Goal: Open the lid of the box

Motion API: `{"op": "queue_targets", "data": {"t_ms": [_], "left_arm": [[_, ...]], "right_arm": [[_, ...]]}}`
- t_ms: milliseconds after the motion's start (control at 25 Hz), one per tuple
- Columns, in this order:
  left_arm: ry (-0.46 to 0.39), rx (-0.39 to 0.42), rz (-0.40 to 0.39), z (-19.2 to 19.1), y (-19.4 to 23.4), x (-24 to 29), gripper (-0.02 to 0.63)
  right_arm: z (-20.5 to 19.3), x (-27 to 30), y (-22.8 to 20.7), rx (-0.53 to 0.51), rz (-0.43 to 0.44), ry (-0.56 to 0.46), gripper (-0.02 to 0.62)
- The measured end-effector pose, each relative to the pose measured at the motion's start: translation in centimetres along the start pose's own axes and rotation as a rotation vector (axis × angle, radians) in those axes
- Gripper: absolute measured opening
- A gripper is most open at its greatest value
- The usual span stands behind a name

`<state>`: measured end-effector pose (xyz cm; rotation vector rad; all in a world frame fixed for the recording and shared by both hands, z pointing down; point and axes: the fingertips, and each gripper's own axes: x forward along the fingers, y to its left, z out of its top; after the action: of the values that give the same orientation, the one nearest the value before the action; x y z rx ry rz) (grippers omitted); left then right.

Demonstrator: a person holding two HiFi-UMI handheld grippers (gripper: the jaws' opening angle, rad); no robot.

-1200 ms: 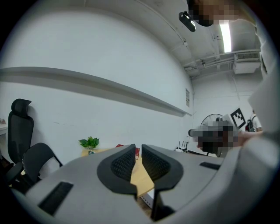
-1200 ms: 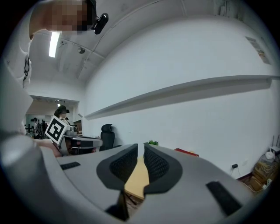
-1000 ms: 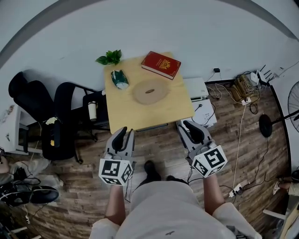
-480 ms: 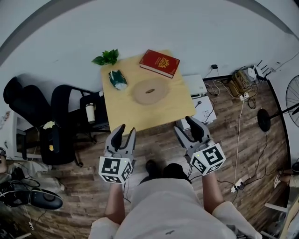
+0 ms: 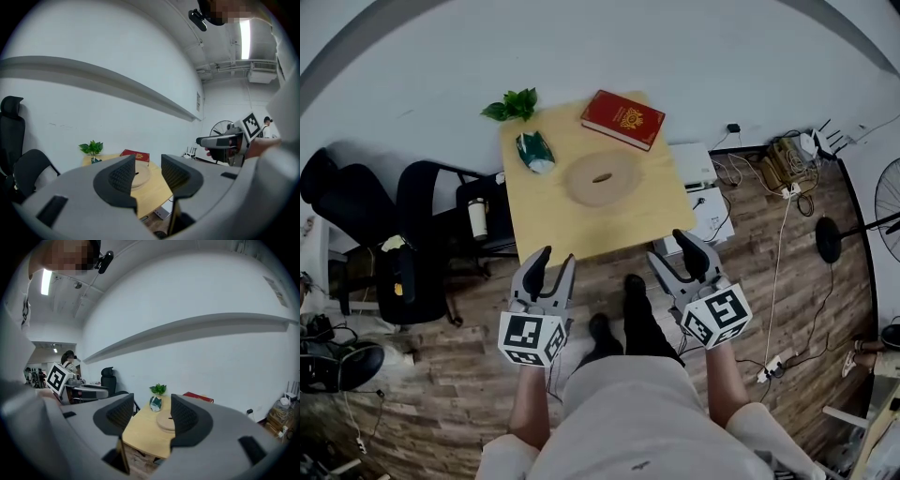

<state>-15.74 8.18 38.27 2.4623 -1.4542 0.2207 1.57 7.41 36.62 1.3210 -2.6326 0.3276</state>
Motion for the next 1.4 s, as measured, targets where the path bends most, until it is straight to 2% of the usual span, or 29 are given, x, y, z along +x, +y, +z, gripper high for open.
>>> {"op": "queue_targets", "data": {"t_ms": [520, 880, 1400], "left_arm": [[0.029, -0.027, 0.065, 0.8, 2.0, 4.4, 0.167], [0.033, -0.042, 0.142, 1.8, 2.9, 7.7, 0.172], [0.053, -0.089, 0.270, 0.9, 2.8, 11.8, 0.172]], "right_arm": [[1.0, 6.3, -2.6, -0.053, 0.116, 0.029, 0.238], [0.8, 11.0, -5.0, -0.115, 0.227, 0.078, 0.241], [-2.5, 15.5, -7.9, -0.235, 0.390, 0.175, 0.249]]}}
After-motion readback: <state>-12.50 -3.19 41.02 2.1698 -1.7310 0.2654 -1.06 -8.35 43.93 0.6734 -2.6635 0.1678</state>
